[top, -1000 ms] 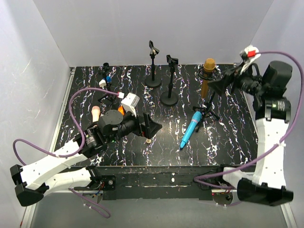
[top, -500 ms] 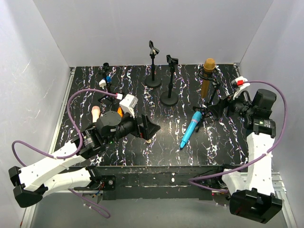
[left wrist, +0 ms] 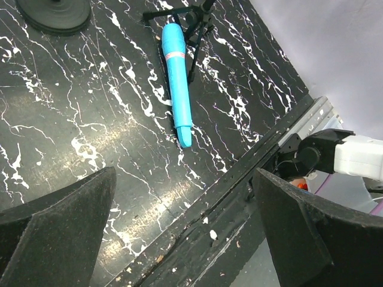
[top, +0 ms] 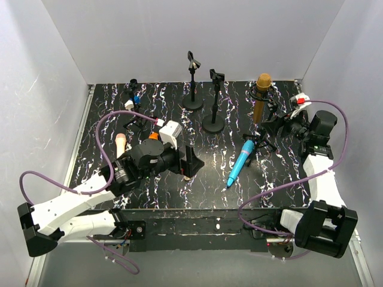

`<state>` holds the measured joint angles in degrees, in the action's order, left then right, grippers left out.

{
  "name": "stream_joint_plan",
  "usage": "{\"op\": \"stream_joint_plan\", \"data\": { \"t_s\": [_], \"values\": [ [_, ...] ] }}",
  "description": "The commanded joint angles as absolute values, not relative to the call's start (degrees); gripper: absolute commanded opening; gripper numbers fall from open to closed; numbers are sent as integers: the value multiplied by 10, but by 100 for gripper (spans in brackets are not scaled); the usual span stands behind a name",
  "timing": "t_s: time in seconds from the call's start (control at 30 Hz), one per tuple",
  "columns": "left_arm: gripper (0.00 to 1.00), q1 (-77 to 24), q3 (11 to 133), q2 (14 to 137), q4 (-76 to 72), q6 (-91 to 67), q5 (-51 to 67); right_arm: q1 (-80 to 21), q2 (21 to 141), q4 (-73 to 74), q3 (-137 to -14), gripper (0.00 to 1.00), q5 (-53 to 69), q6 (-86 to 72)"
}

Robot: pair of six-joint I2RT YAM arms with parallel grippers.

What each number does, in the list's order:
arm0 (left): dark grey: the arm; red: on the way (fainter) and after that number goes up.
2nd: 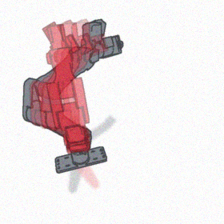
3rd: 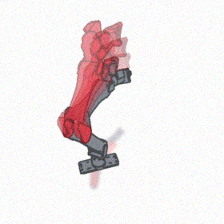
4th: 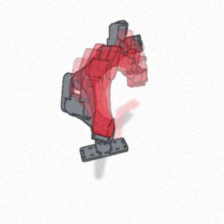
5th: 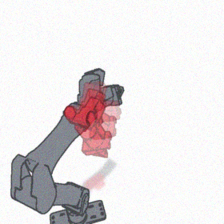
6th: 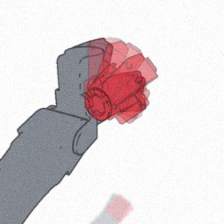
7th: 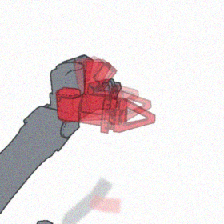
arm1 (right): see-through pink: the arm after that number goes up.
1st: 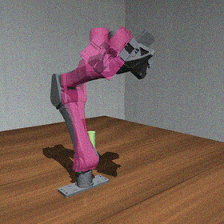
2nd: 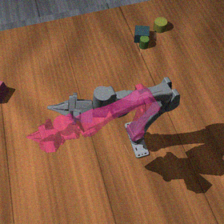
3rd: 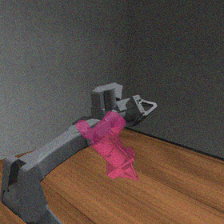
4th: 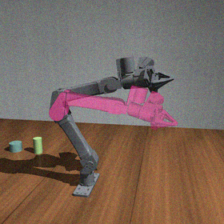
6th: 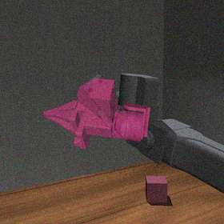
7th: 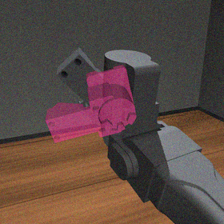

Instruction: Attach the microphones to the stand

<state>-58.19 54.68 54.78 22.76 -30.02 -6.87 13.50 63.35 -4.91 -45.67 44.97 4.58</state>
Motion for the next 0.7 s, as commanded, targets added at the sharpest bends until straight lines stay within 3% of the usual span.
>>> {"op": "stream_joint_plan", "data": {
  "t_s": [0.0, 0.2, 0.4, 0.67],
  "values": [
    [98, -581, 578, 556, 236, -298, -71, 138, 645, -271, -417, 75, 497, 4],
    [98, -581, 591, 579, 232, -306, -69, 138, 667, -385, -381, 69, 497, -7],
    [98, -581, 600, 593, 231, -308, -67, 138, 700, -399, -395, 57, 520, -3],
    [98, -581, 603, 595, 233, -309, -66, 138, 712, -414, -404, 11, 548, 22]
  ]
}}
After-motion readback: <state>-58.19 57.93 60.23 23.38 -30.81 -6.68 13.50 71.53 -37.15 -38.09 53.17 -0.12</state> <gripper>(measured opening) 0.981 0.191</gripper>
